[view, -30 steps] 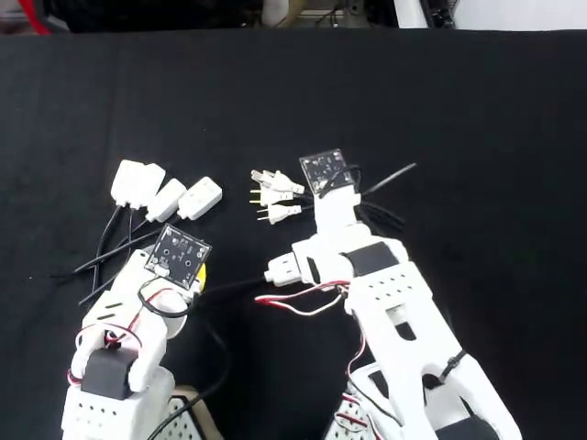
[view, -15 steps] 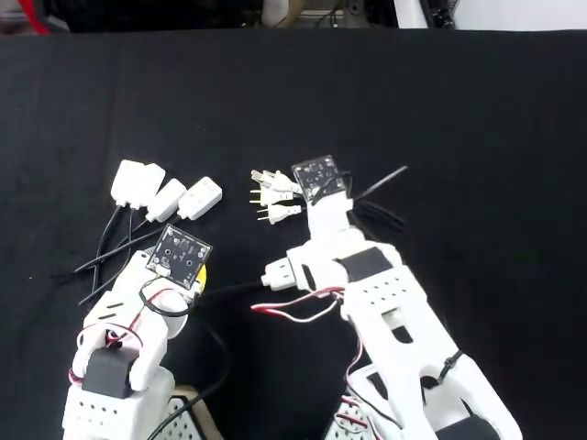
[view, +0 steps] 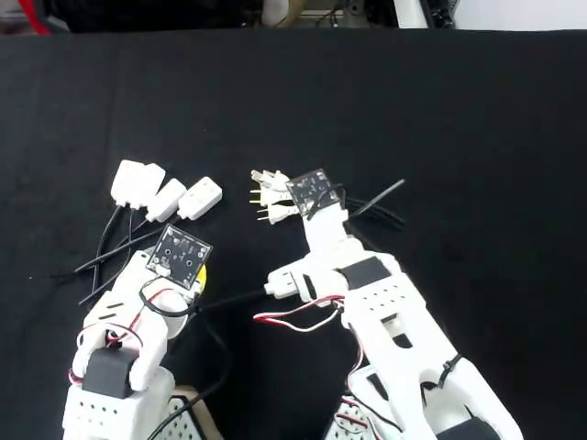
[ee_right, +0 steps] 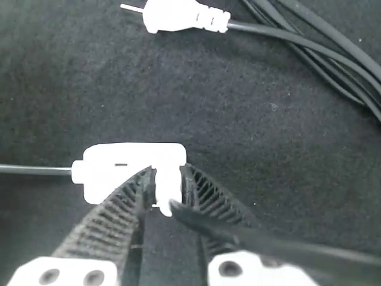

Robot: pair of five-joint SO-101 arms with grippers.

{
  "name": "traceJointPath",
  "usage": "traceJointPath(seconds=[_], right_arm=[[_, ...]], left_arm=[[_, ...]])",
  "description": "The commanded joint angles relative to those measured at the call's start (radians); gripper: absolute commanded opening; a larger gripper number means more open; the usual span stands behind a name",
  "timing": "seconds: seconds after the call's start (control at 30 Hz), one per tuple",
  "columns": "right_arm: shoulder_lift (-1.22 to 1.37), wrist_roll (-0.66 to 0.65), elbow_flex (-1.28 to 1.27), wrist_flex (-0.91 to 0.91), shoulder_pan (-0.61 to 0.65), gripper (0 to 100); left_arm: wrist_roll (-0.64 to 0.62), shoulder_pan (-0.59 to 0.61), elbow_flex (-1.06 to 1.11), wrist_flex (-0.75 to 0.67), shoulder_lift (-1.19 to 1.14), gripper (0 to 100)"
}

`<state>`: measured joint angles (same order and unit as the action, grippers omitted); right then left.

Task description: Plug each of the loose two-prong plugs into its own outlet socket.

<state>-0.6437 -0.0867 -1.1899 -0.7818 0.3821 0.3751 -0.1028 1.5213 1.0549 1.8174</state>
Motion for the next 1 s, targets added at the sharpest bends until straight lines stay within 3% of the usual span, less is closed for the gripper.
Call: traceJointPath(seconds=[0.0,0.6,0.8,0.97], right_arm=[[-0.005,-0.071,0.01,-0.034,-0.068,1.3],[0.001,-0.723,0.124,-0.034,-0.914,1.3],[0.027,-0.829,0.124,0.183,-1.123,1.3],[0.223,-0.847,0.185,0.388,-1.2,1.3]], left_arm=[[-0.002,-0.013,-0.013,-0.015,0.006,13],[-0.002,-0.01,-0.015,-0.015,0.006,13],[-0.002,-0.008,-0.022,-0.014,0.006,13],[-0.002,-0.005,-0.022,-0.014,0.006,13]])
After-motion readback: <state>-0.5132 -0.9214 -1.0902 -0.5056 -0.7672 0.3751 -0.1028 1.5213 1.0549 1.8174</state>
